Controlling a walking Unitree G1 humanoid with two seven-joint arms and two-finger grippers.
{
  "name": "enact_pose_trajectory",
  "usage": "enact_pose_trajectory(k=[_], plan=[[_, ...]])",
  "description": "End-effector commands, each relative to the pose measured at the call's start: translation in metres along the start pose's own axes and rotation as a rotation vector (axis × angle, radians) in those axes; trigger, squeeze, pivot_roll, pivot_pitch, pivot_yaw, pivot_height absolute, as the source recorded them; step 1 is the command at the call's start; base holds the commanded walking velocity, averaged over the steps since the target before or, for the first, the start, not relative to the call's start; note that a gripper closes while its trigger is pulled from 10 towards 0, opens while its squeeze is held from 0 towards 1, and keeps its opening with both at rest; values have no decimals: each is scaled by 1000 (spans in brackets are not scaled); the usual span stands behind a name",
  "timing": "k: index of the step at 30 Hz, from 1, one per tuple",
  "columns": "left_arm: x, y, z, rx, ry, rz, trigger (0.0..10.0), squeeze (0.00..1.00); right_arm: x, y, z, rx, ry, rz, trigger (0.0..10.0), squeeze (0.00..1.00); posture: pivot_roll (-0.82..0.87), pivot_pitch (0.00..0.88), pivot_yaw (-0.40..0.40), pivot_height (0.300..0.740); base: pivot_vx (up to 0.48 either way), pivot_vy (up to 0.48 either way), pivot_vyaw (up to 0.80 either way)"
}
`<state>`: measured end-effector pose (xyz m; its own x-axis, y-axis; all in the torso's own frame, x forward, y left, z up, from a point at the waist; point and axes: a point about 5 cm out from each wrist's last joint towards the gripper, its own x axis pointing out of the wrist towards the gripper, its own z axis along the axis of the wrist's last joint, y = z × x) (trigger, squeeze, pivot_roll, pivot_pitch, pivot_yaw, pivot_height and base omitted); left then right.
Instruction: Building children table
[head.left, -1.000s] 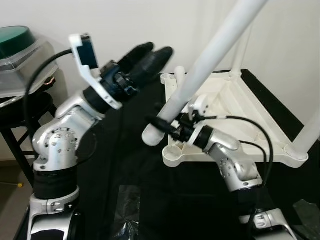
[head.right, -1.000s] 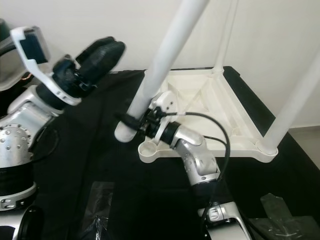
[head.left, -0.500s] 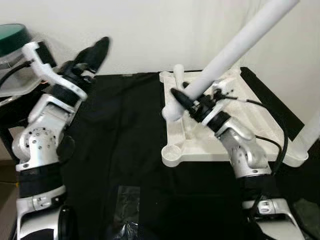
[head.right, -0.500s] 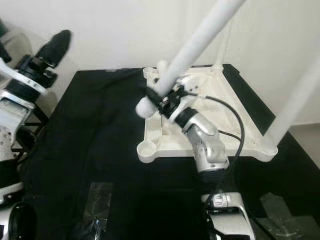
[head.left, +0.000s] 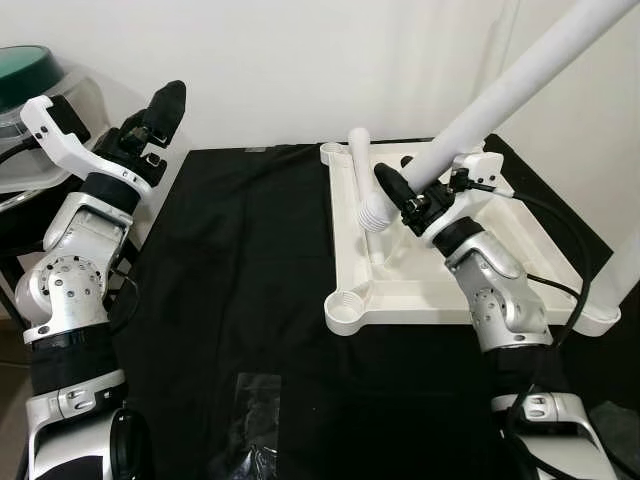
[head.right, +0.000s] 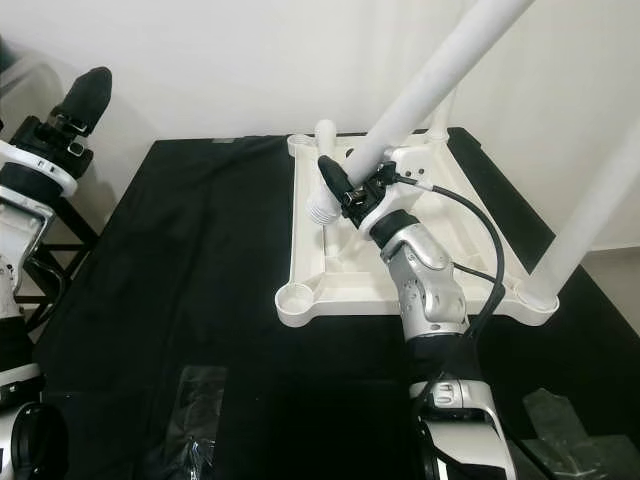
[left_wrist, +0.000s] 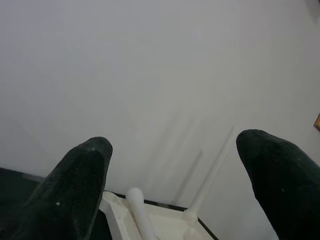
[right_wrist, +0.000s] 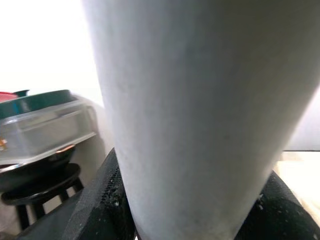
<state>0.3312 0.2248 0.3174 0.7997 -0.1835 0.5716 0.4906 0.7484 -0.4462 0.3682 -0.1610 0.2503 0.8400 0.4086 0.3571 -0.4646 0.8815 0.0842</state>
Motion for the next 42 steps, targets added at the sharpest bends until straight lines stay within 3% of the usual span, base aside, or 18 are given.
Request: enact_pose_trajectory(k=[1, 2, 3, 4, 6, 8, 10, 13, 15, 17, 19, 26, 27, 31, 35, 42], plan=[[-6, 6, -8, 15, 41, 16, 10000, 0, 4, 2, 5, -11, -24, 5, 0, 0, 13, 65, 38, 740, 0, 0, 0], [-9, 7, -15, 54, 74, 16, 10000, 0, 4, 5, 4, -18, -13, 31, 0, 0, 13, 65, 38, 740, 0, 0, 0], [-13, 7, -23, 86, 108, 12, 10000, 0, 4, 10, 3, -31, 0, 70, 2824, 0, 13, 65, 38, 740, 0, 0, 0], [-18, 3, -36, 115, 156, -1, 10000, 0, 4, 21, 1, -61, 16, 152, 10000, 0, 14, 73, 40, 740, 0, 0, 0], [-18, 3, -36, 115, 156, -1, 10000, 0, 4, 21, 1, -61, 16, 152, 10000, 0, 14, 73, 40, 740, 0, 0, 0], [-35, -6, -69, 171, 274, -36, 10000, 0, 0, 50, -3, -148, 71, 392, 10000, 0, 17, 93, 38, 740, 0, 0, 0], [-35, -6, -69, 171, 274, -36, 10000, 0, 0, 50, -3, -148, 71, 392, 10000, 0, 17, 93, 38, 740, 0, 0, 0], [-61, -21, -107, 224, 408, -68, 10000, 0, -14, 71, -4, -217, 157, 711, 10000, 0, 25, 119, 23, 740, 0, 0, 0], [-71, -27, -119, 241, 447, -69, 10000, 0, -21, 73, -2, -233, 192, 826, 10000, 0, 26, 126, 20, 740, 0, 0, 0], [-75, -29, -123, 239, 456, -59, 10000, 0, -23, 69, 0, -247, 216, 850, 10000, 0, 25, 136, 17, 740, 0, 0, 0], [-86, -32, -132, 270, 487, -42, 10000, 0, -21, 54, 4, -274, 274, 852, 10000, 0, 23, 168, 11, 740, 0, 0, 0], [-94, -35, -138, 302, 502, -24, 10000, 0, -19, 46, 9, -267, 299, 857, 10000, 0, 21, 182, 11, 740, 0, 0, 0], [-99, -36, -139, 338, 507, -7, 10000, 0, -19, 43, 14, -224, 302, 897, 10000, 0, 24, 235, 14, 740, 0, 0, 0], [-111, -36, -132, 423, 486, 62, 10000, 0, -15, 33, 28, -145, 354, 1040, 10000, 0, 28, 313, 15, 740, 0, 0, 0], [-113, -37, -125, 459, 464, 84, 10000, 0, -11, 30, 37, -106, 364, 1103, 10000, 0, 29, 338, 16, 740, 0, 0, 0], [-113, -40, -102, 506, 418, 108, 10000, 0, 3, 31, 57, -171, 410, 1227, 10000, 0, 47, 421, 18, 740, 0, 0, 0]])
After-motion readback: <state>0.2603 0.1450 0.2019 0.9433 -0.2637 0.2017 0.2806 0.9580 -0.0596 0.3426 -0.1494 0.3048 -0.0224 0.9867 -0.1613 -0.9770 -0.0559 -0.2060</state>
